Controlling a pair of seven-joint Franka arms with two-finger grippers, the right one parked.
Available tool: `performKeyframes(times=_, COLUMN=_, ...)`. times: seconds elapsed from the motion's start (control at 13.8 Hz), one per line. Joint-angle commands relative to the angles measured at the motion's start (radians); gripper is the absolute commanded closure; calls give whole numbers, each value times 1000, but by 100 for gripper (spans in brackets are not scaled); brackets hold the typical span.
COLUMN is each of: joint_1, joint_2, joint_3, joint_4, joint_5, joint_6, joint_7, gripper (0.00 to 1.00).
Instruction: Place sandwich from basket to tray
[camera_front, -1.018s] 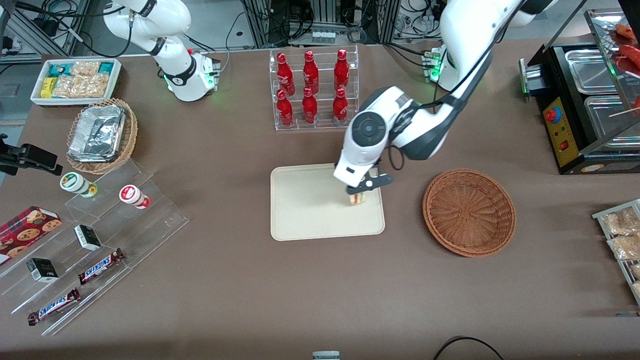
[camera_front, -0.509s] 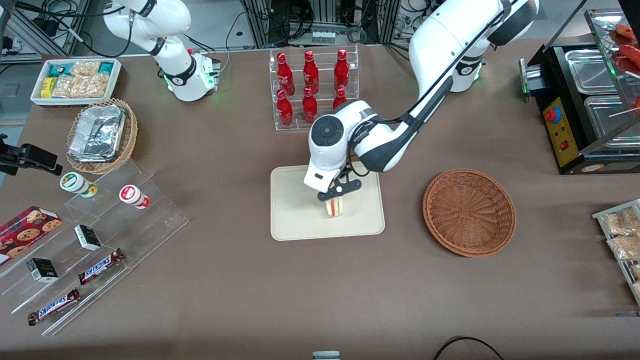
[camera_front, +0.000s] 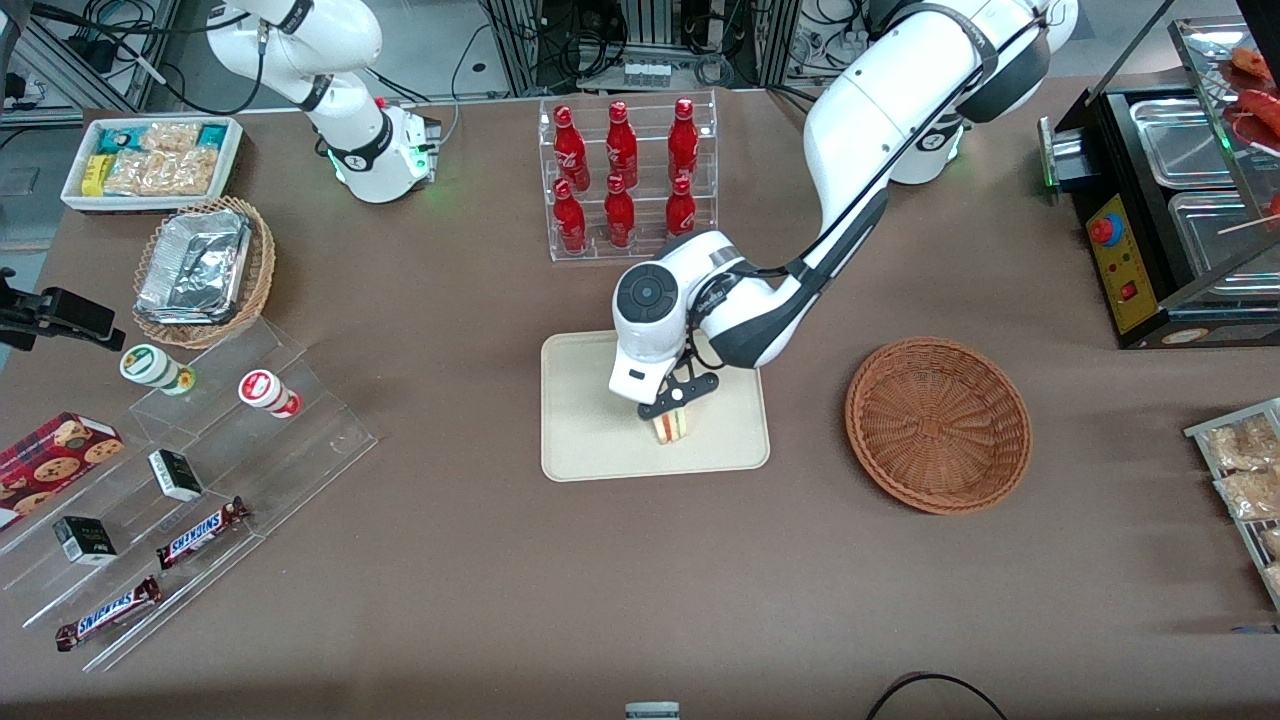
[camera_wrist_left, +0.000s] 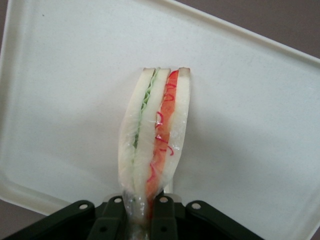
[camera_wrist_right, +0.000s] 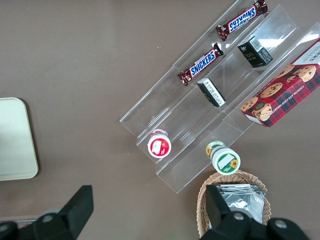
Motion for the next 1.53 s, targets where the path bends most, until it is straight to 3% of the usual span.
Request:
performKeyframes(times=0.0, joint_1=-26, joint_2=20, joint_3=8, joint_4=43, joint_5=15, joint_6=-7, joint_7=-25, gripper=0)
performKeyframes(times=0.29, joint_1=-34, joint_2=-47, joint_3=-3, joint_4=85, joint_5=13, joint_6=-64, joint_7=-16, gripper=0)
performKeyframes(times=0.51, joint_1=-15, joint_2=-152, joint_3=-26, joint_4=86, joint_5=3, joint_6=-170, joint_7=113, gripper=0)
performKeyframes(times=0.8, joint_1=74, joint_2=-300, joint_3=-3, joint_4=85, joint_5=-86, joint_6=-394, joint_7=303, gripper=0)
performKeyframes(times=0.95, joint_1=219, joint_2=-365, joint_3=-20, joint_4=62, joint_5=-160, joint_6=-474, joint_7=367, gripper=0)
performKeyframes(times=1.09, joint_1=300, joint_2=-431, joint_3=-17, joint_4=-2, joint_5=-166, joint_6=-507, joint_7=550, gripper=0)
performKeyframes(times=1.45, joint_1=430, joint_2=-567, joint_3=-17, joint_4=-156, joint_5=-193, joint_6=-500, joint_7=776, gripper=0)
